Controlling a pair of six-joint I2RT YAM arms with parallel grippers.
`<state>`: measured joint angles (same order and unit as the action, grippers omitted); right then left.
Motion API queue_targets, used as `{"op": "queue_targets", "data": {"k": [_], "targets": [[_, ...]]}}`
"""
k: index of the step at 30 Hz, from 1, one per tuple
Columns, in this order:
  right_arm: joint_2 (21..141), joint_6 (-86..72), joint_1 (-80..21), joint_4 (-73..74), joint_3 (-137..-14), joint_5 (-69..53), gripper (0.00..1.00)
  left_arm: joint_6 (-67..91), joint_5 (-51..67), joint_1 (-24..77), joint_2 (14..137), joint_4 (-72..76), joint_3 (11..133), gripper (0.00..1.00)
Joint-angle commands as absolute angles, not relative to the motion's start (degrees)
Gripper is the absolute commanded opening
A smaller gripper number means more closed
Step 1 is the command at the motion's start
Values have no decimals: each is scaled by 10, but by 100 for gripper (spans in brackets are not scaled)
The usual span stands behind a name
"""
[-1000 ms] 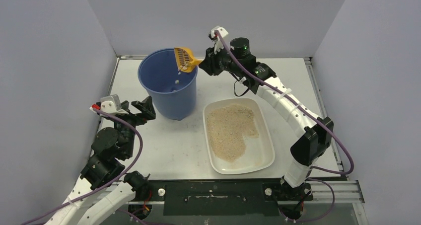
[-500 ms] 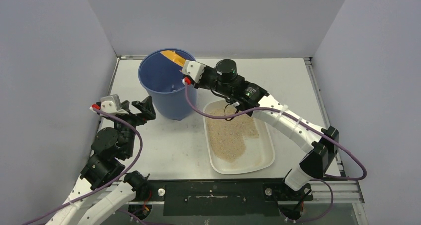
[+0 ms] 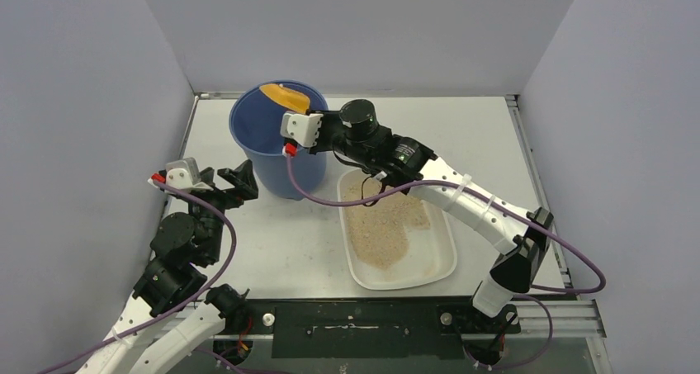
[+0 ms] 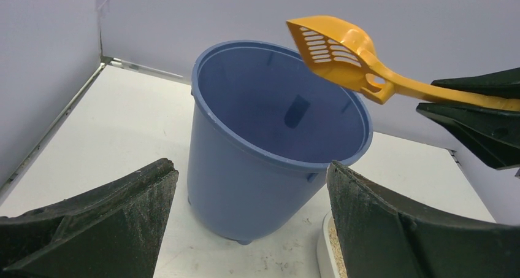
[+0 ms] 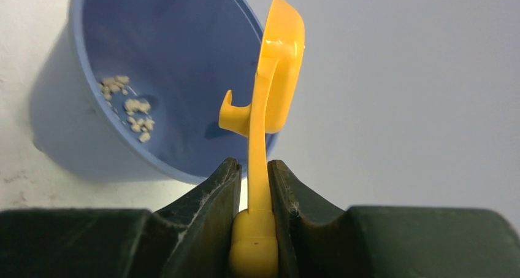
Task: Clean the litter box
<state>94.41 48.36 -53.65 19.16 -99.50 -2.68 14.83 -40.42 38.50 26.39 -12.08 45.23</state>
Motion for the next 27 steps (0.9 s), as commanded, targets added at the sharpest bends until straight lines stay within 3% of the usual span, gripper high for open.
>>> {"op": "queue_targets", "data": {"k": [1, 3, 5, 7, 9, 11, 13, 14, 15, 16, 17, 18, 19, 20, 21, 22, 23, 24, 25, 26, 27], "targets": [[957, 524, -552, 187, -1029, 70, 0, 148, -402, 379, 261, -94, 452, 90], [994, 493, -539, 316, -1127, -73, 0, 148, -402, 380, 261, -96, 452, 90], [986, 481, -539, 226, -1074, 62, 0, 148, -404, 378, 261, -96, 453, 90], [996, 499, -541, 327, -1126, -67, 0, 147, -404, 378, 259, -96, 452, 90], [975, 469, -541, 200, -1056, 34, 0, 147, -405, 378, 259, -95, 451, 90], [986, 487, -535, 302, -1108, -93, 0, 145, -403, 377, 260, -94, 452, 90], [979, 440, -534, 200, -1050, 57, 0, 147, -404, 377, 261, -96, 452, 90], [992, 492, -553, 277, -1082, 30, 0, 146, -402, 376, 260, -94, 452, 90], [1001, 497, -546, 346, -1125, -87, 0, 145, -402, 376, 261, -94, 452, 90], [990, 441, -523, 279, -1105, -106, 0, 146, -404, 376, 261, -95, 451, 90], [976, 433, -540, 169, -1045, 37, 0, 146, -405, 376, 261, -95, 451, 90], [980, 496, -560, 215, -1060, 64, 0, 146, -403, 375, 260, -93, 452, 90], [994, 500, -545, 307, -1117, -64, 0, 145, -403, 374, 260, -93, 452, 90], [995, 437, -505, 299, -1105, -171, 0, 145, -404, 374, 260, -95, 452, 90], [985, 373, -507, 189, -1064, -50, 0, 146, -405, 374, 260, -96, 452, 90], [994, 441, -533, 258, -1095, -2, 0, 146, -405, 374, 260, -94, 452, 90], [1016, 465, -526, 349, -1153, -127, 0, 144, -404, 374, 259, -93, 451, 90], [1009, 409, -487, 283, -1143, -191, 0, 145, -406, 373, 259, -95, 451, 90], [997, 331, -491, 168, -1079, -10, 0, 145, -407, 374, 258, -95, 451, 90], [1014, 417, -531, 236, -1090, 74, 0, 145, -406, 374, 258, -92, 451, 90], [1043, 476, -559, 358, -1170, -16, 0, 142, -405, 373, 259, -90, 450, 90]]}}
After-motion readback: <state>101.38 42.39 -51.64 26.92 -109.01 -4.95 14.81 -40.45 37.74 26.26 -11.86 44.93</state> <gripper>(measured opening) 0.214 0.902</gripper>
